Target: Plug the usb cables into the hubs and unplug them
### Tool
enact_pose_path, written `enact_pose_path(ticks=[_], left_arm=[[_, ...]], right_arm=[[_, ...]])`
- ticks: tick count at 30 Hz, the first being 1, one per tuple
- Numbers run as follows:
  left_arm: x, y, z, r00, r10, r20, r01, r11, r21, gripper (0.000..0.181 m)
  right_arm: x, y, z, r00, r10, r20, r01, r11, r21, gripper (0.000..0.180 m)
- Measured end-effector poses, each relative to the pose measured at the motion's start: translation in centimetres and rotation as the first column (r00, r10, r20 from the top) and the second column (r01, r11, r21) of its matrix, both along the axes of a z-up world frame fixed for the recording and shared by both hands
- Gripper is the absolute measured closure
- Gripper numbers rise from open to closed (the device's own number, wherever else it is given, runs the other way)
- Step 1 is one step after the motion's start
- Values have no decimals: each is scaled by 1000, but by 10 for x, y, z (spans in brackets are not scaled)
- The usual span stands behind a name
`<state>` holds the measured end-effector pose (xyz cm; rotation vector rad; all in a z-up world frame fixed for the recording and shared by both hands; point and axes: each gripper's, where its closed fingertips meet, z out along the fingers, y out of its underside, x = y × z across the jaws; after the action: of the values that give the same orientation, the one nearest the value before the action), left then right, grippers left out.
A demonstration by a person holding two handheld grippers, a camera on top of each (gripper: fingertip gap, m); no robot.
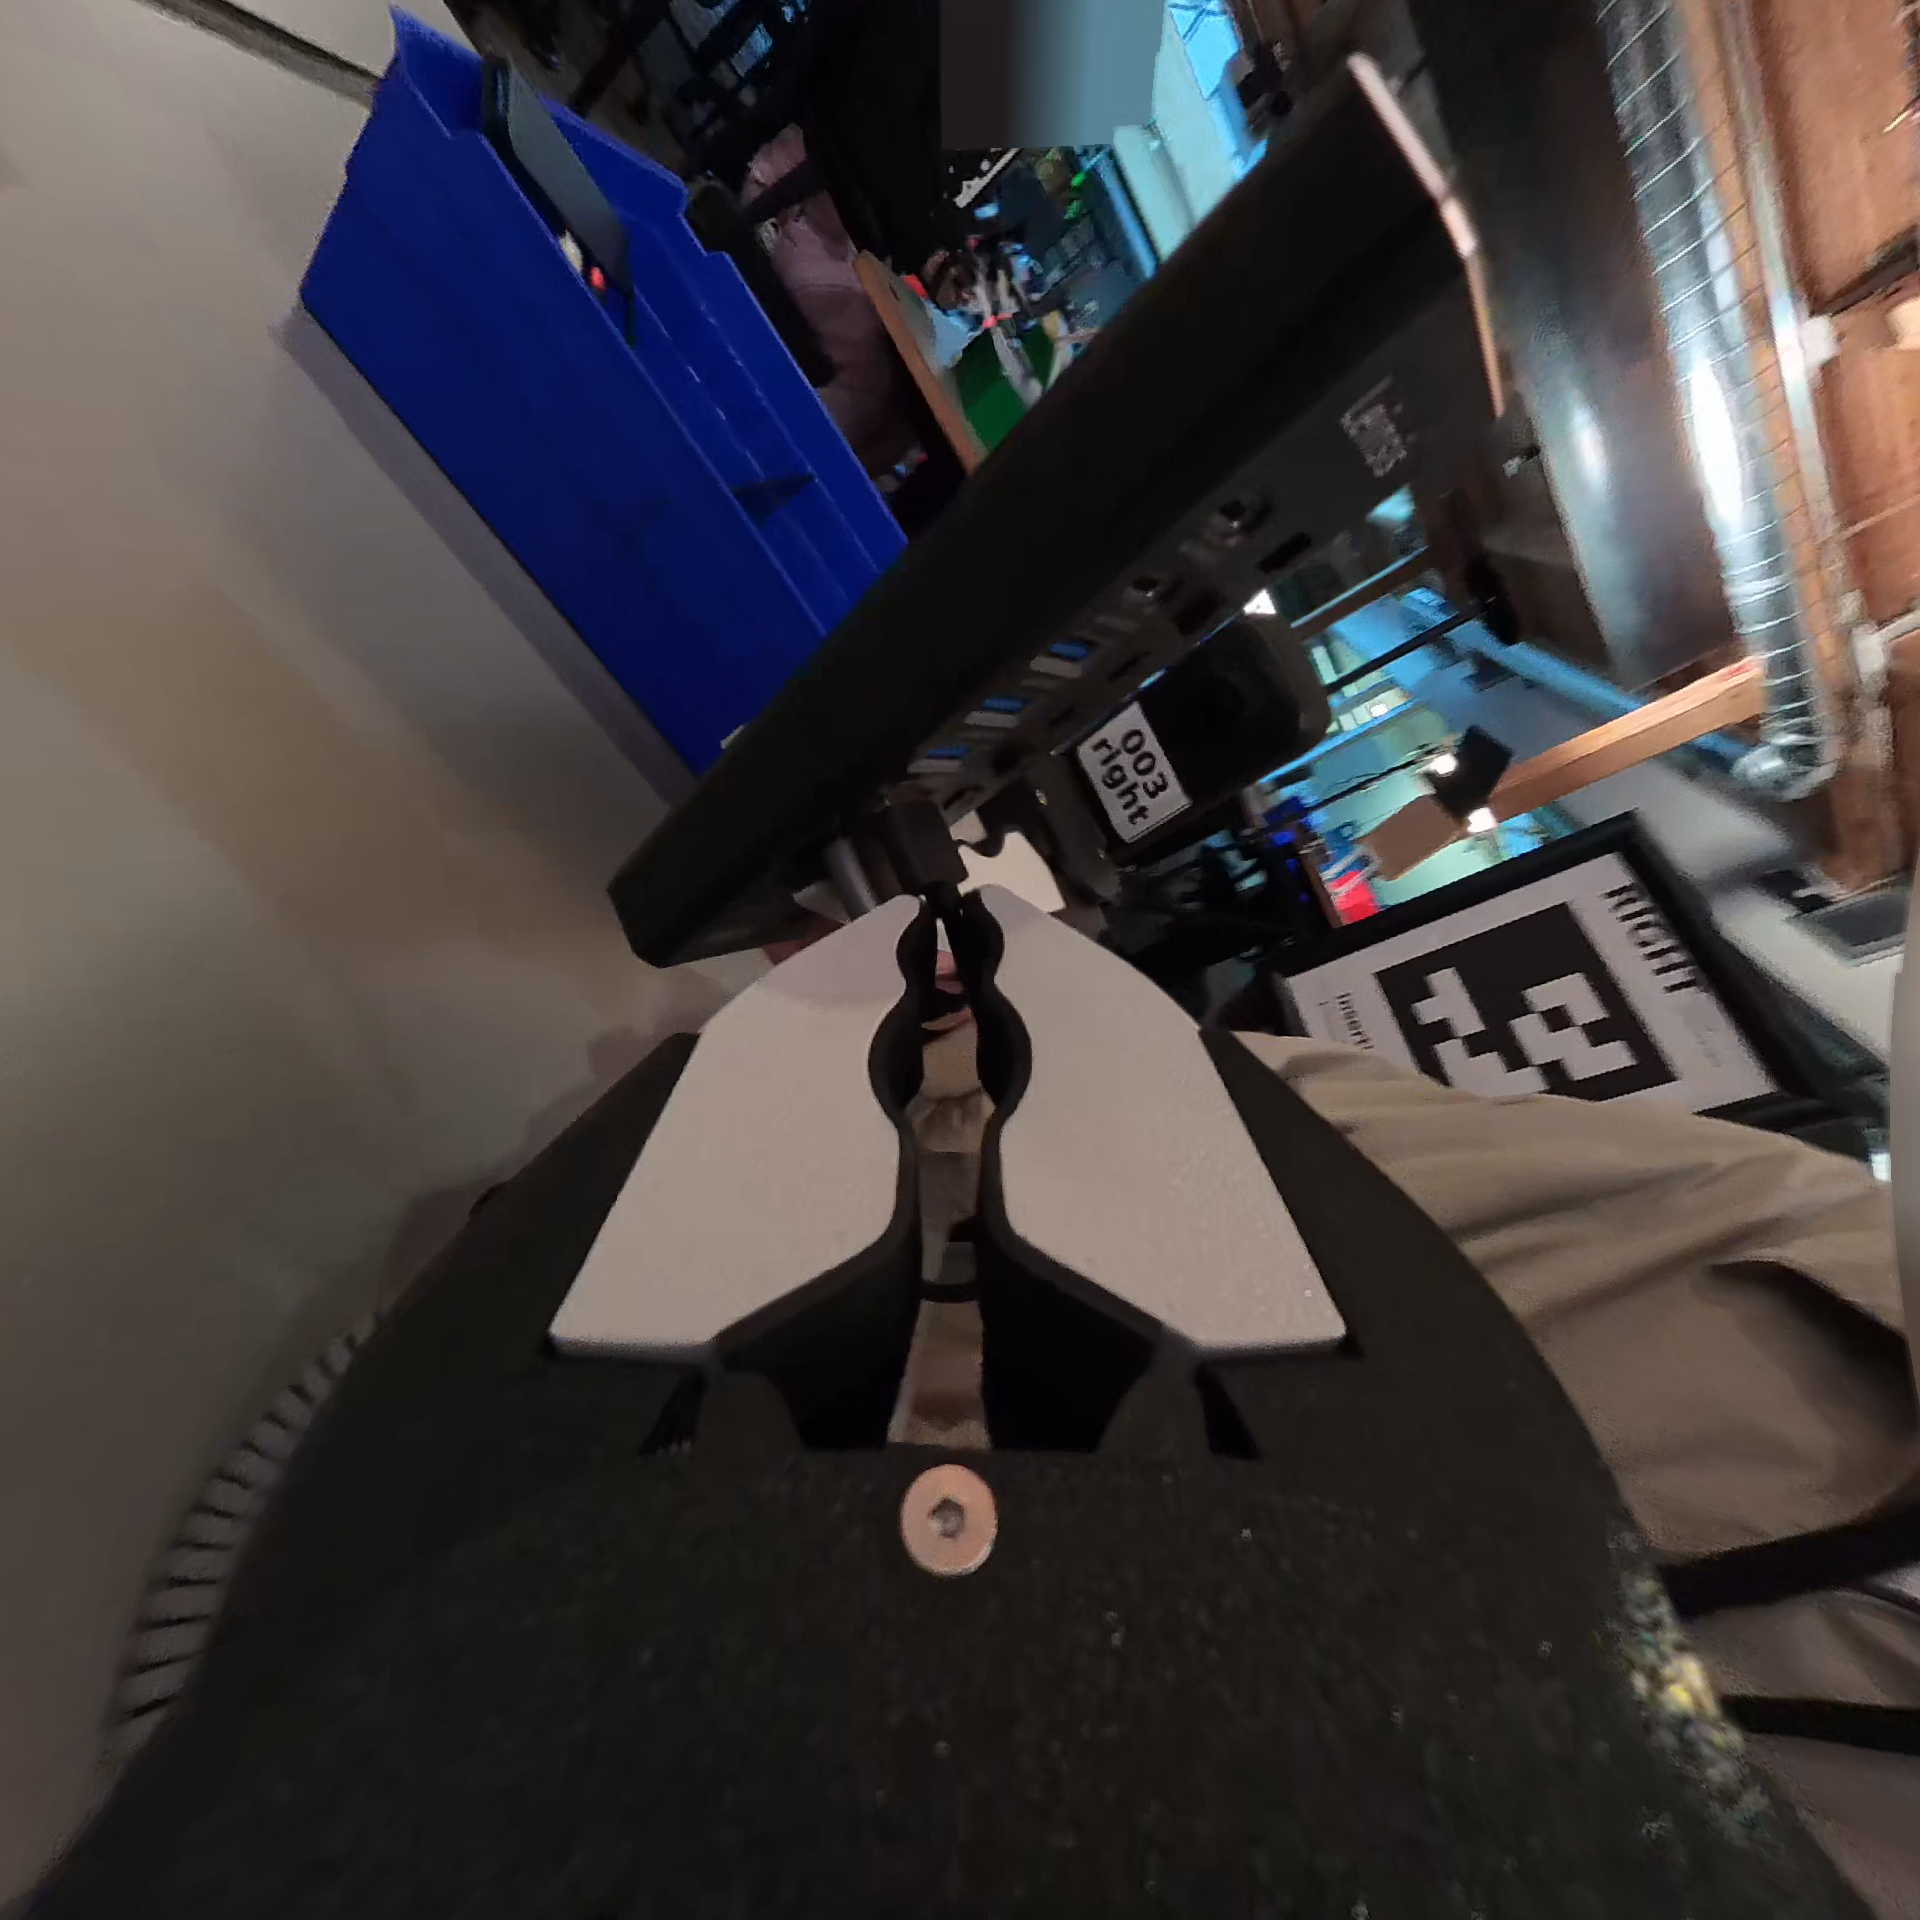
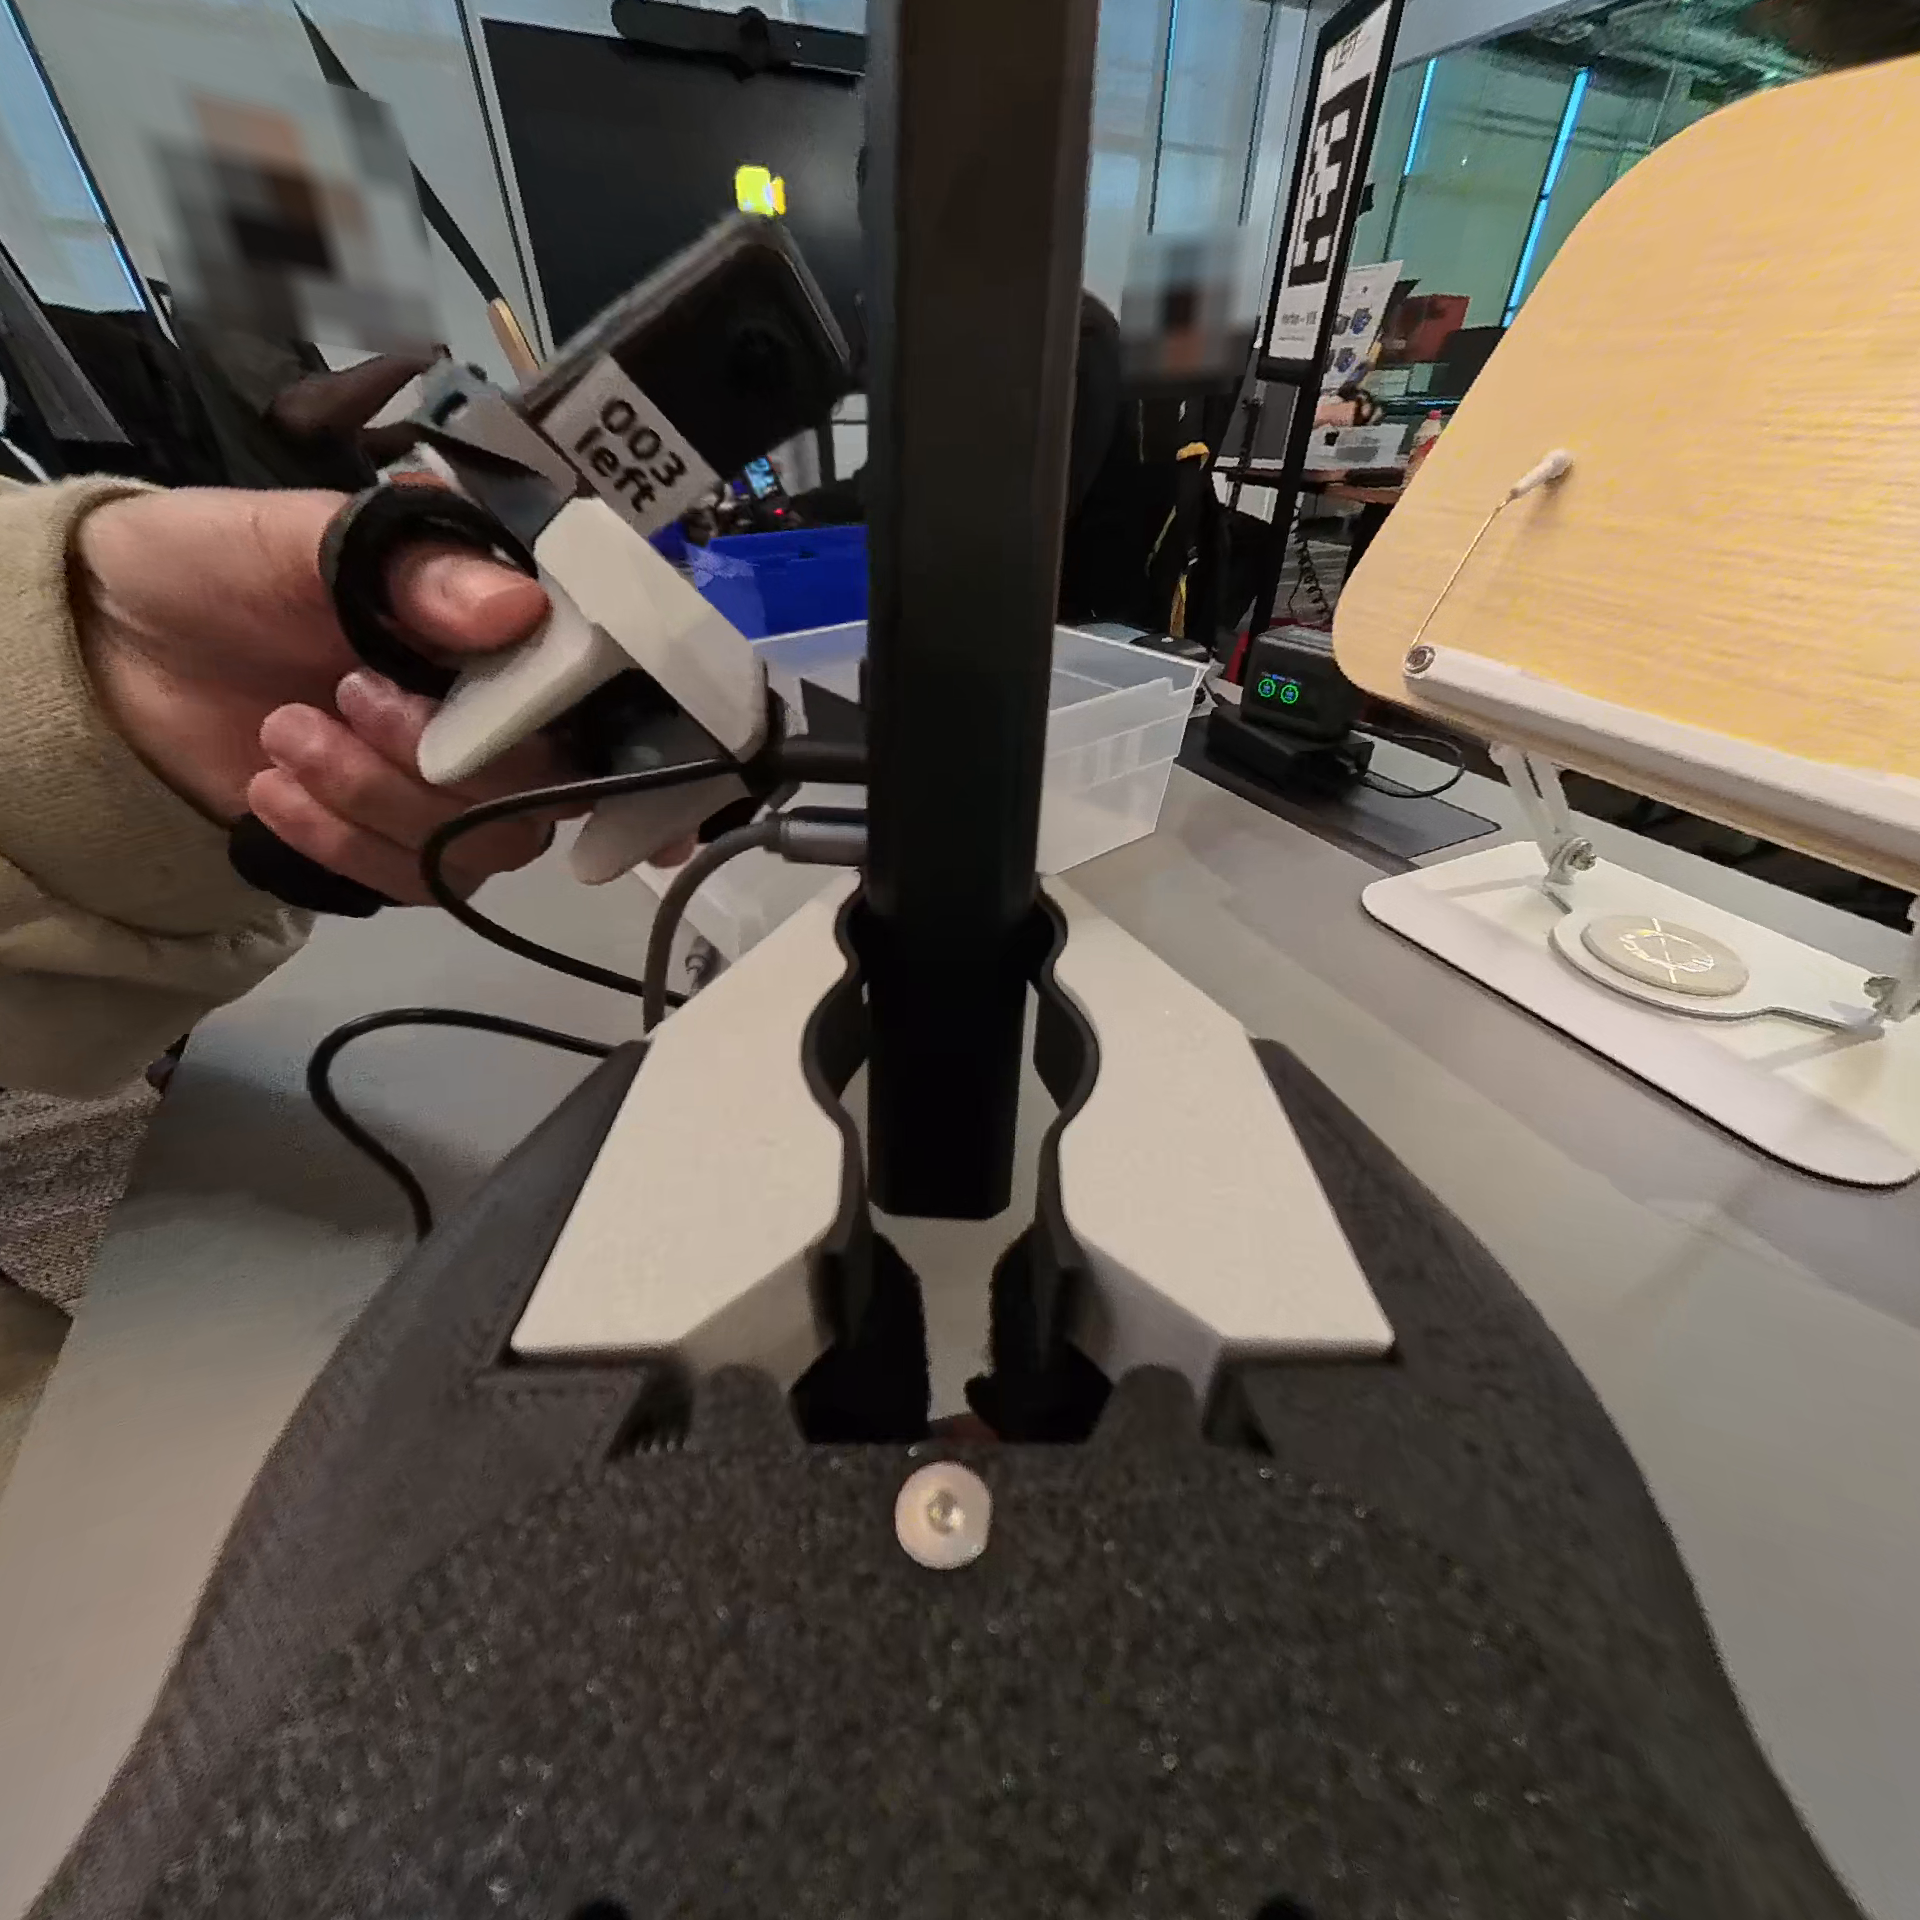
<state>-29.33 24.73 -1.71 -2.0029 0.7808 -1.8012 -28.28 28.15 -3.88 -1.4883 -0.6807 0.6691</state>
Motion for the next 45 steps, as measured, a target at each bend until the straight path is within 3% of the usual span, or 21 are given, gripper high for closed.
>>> enact_pose_path(ticks=[4,7,10,13,17,23,28,33,36,45], left_arm=[[4,2,0,996,33,-87,-20,990,142,177],[7,4,3,995,65,-80,-49,980,191,177],[5,6,15,990,129,-51,-103,928,359,173],[-16,-3,33,973,229,-2,-193,824,533,145],[-46,-41,21,958,285,13,-221,712,666,140],[-60,-100,-54,950,303,-74,-144,637,757,142],[-43,-131,-83,977,196,-81,-86,717,691,142],[-49,-121,-86,974,207,-90,-86,709,699,142],[-56,-111,-85,968,236,-87,-112,713,692,143],[-59,-101,-98,959,245,-145,-89,742,665,145]], right_arm=[[4,1,1,1000,-9,-10,9,1000,-2,153],[7,3,4,1000,-10,-22,10,1000,-12,153],[16,10,13,997,-66,-45,64,997,-36,153],[44,22,30,985,-165,-52,161,984,-72,153],[91,36,81,955,-297,-24,296,955,-14,154],[151,55,185,902,-432,-14,431,899,79,154],[203,60,265,830,-558,-2,552,820,151,153],[276,66,317,729,-684,26,668,720,190,153],[315,75,321,670,-740,48,722,666,187,154],[366,87,285,623,-778,77,767,627,132,154]])
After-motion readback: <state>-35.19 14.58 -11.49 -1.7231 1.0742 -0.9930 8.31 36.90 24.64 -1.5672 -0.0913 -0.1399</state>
